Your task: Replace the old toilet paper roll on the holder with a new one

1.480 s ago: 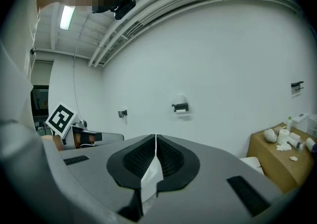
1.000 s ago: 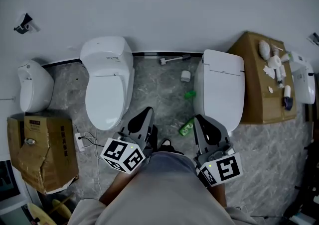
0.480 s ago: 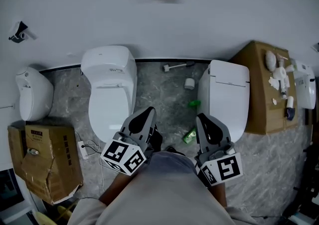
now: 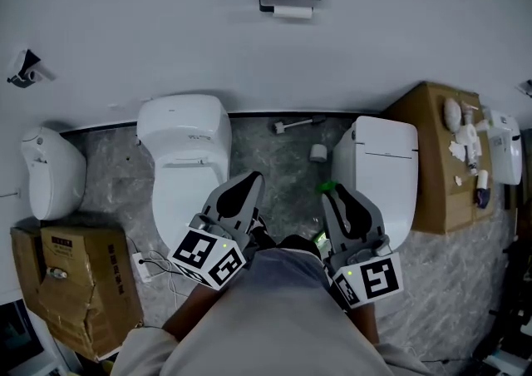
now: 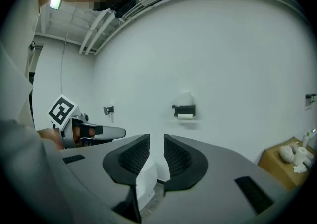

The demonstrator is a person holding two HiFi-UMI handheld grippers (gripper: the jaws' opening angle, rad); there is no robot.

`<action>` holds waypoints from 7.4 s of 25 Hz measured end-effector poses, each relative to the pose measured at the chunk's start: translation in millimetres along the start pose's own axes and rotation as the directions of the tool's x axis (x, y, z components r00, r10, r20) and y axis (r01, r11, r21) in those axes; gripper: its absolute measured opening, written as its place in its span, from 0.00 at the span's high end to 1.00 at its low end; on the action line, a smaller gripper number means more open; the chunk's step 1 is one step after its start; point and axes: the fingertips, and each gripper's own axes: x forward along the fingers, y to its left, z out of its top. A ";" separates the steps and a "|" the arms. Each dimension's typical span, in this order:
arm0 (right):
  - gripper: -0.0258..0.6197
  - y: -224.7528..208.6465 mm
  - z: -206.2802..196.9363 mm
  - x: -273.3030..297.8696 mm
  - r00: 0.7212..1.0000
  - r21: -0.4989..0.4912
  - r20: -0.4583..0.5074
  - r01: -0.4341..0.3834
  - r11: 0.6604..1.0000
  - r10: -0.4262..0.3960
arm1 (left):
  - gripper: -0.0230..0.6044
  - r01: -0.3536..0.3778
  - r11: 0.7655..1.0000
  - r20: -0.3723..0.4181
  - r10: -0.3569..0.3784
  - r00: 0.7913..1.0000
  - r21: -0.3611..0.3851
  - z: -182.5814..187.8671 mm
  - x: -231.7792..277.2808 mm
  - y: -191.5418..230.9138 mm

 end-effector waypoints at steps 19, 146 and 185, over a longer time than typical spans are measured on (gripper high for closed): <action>0.81 -24.5 24.1 59.9 0.999 -0.029 0.037 -0.009 1.000 0.010 | 0.96 -0.007 0.994 0.007 0.007 1.000 -0.109 14.9 44.0 45.3; 0.93 -243.2 54.3 230.3 0.981 0.000 0.049 -0.188 0.982 0.188 | 0.66 0.347 0.437 0.408 0.052 0.911 -0.830 67.4 436.4 135.3; 0.93 -233.9 54.6 225.7 0.976 -0.025 0.051 -0.211 0.977 0.212 | 0.67 0.026 0.812 0.093 0.034 0.995 -0.583 21.8 394.0 127.1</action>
